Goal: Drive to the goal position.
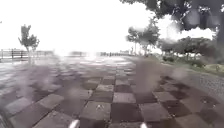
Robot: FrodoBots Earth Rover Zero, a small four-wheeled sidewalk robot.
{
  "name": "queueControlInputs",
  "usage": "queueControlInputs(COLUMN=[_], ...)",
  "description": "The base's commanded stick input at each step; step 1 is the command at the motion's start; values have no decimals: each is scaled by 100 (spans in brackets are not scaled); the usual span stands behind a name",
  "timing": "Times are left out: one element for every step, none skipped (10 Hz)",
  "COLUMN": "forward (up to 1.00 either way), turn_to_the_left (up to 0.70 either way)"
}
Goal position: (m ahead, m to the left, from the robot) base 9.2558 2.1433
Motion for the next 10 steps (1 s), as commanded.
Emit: queueControlInputs(forward=[70, 70, 70, 70, 70, 70, 70, 70, 70, 70], turn_to_the_left=[0, 0, 0, 0, 0, 0, 0, 0, 0, 0])
